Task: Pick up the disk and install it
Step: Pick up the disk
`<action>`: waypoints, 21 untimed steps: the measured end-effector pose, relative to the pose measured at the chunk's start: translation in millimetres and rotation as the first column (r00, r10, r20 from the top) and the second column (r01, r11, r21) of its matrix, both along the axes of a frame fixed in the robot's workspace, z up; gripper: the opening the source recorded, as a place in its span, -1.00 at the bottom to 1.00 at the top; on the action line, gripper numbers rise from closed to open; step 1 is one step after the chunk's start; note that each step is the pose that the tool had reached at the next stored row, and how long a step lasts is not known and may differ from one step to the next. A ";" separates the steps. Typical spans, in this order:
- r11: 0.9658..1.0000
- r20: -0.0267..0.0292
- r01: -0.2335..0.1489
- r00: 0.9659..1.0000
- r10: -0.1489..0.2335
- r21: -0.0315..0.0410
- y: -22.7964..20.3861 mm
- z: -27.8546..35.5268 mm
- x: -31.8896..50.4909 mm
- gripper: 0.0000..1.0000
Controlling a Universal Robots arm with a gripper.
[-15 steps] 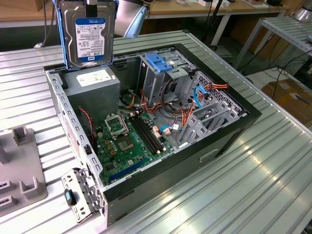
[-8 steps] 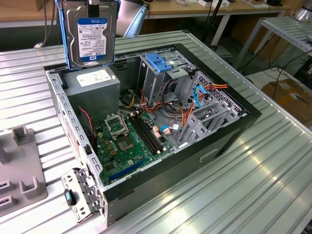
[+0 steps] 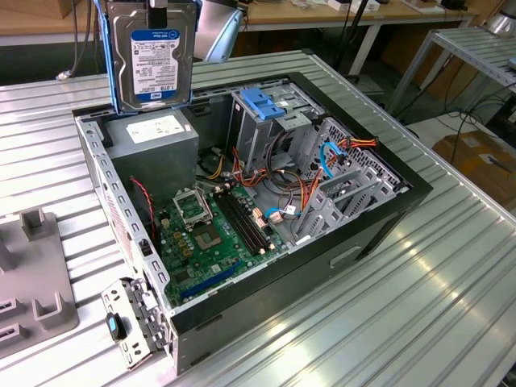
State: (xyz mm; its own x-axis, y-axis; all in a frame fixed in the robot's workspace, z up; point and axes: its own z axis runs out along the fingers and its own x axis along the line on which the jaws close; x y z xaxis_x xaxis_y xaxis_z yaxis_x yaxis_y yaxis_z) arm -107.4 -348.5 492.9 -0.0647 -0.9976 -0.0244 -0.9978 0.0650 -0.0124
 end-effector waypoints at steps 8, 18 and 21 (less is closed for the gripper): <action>1.000 0.000 0.000 1.000 0.000 0.000 0.0 0.0 4.8 -0.29; 1.000 0.000 0.000 1.000 0.000 0.000 0.0 0.0 15.8 -0.29; 1.000 0.000 0.000 1.000 0.000 0.000 0.0 0.0 17.7 -0.29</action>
State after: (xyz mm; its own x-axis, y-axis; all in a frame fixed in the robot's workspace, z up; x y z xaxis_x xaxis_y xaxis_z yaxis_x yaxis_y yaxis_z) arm -89.8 -348.5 492.9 -0.0647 -0.9976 -0.0244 -0.9978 0.0650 -0.0124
